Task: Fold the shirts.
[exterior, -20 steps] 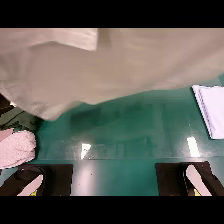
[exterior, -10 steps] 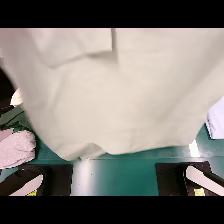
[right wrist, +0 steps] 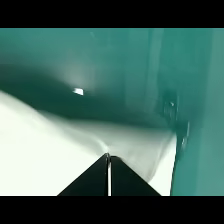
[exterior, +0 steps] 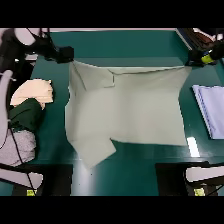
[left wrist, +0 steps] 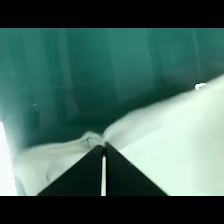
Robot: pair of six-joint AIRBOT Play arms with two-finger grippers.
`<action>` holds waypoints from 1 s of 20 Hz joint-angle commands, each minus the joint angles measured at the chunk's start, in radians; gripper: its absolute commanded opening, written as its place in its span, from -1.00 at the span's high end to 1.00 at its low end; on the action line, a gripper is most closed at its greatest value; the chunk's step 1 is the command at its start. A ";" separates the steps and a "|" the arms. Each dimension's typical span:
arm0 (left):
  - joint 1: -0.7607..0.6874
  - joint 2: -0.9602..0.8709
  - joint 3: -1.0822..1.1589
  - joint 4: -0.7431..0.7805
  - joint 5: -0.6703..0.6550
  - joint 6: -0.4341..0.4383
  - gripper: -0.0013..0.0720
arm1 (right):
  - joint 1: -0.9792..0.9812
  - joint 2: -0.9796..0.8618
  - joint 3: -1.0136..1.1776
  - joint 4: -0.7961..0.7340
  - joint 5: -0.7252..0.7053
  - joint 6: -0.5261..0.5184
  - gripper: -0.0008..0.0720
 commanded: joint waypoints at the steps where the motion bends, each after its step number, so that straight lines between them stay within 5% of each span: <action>1: 0.035 -0.081 -0.004 -0.029 0.017 0.023 0.90 | -0.002 -0.077 -0.006 -0.011 -0.035 0.004 0.94; 7: 0.122 -0.082 -0.012 -0.057 -0.159 0.175 0.90 | -0.048 -0.077 -0.020 -0.012 0.016 0.003 0.94; 17: 0.119 -0.082 -0.231 -0.087 -0.129 0.153 0.83 | -0.005 -0.077 -0.255 -0.011 -0.032 0.003 0.93; 18: 0.119 -0.080 -0.231 -0.087 -0.136 0.129 -0.08 | -0.005 -0.071 -0.254 -0.011 -0.029 0.002 0.81; 19: 0.121 -0.074 -0.231 -0.084 -0.154 0.104 -0.71 | -0.005 -0.060 -0.254 -0.012 -0.027 0.002 0.38; 20: 0.124 -0.062 -0.230 -0.082 -0.183 0.103 -0.54 | -0.012 -0.037 -0.254 -0.014 -0.019 -0.005 0.24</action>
